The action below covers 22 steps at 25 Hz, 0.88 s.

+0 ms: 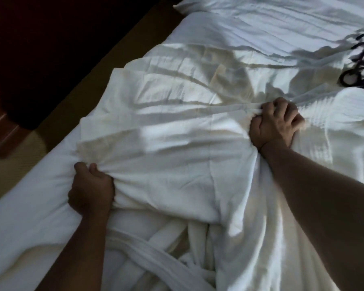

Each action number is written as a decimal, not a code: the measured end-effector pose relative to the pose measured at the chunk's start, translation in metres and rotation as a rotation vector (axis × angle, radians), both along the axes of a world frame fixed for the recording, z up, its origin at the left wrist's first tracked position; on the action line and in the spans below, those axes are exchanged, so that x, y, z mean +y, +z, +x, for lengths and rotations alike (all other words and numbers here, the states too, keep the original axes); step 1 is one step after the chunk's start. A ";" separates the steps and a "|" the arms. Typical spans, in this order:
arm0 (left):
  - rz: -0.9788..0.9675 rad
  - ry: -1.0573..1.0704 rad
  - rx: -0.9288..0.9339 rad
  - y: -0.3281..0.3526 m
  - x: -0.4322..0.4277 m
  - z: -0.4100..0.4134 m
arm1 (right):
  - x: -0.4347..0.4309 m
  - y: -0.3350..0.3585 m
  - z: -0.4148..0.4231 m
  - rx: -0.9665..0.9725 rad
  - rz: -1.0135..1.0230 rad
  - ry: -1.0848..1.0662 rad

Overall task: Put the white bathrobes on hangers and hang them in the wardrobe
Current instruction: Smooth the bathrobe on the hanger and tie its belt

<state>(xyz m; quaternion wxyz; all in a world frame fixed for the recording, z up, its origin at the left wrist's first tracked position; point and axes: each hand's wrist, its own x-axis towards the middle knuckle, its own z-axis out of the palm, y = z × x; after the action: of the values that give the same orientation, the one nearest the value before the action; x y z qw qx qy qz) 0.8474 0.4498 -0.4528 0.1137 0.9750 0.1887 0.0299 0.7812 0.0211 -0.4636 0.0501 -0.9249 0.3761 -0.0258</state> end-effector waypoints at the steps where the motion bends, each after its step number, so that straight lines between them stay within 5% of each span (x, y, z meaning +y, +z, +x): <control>1: -0.001 -0.011 -0.003 -0.001 0.001 0.000 | -0.006 -0.001 0.007 0.041 0.070 -0.005; 5: -0.058 -0.113 0.144 0.011 0.015 0.009 | -0.020 0.062 -0.011 -0.115 0.711 -0.082; 7: -0.158 -0.119 0.289 0.030 0.018 0.008 | 0.004 0.109 -0.087 -0.208 0.882 -0.081; 11: -0.257 -0.298 0.284 0.103 0.015 -0.091 | 0.104 0.186 -0.342 -0.255 0.511 -0.255; 13: -0.240 -0.547 0.300 0.136 0.020 -0.195 | 0.154 0.208 -0.476 -0.218 0.332 -0.555; 16: -0.459 -0.728 0.445 0.157 0.037 -0.324 | 0.191 0.202 -0.610 0.051 0.595 -1.140; 19: -0.521 -0.648 0.862 0.171 0.055 -0.379 | 0.222 0.189 -0.690 0.347 0.787 -1.024; 22: -0.643 -0.470 0.855 0.174 0.076 -0.385 | 0.221 0.193 -0.710 0.278 0.747 -0.925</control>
<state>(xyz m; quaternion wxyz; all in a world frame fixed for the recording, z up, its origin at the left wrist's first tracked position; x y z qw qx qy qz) 0.4622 0.5253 -0.2784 0.3211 0.8328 -0.0038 -0.4509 0.0711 0.2418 -0.2706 0.3052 -0.5801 0.7256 0.2095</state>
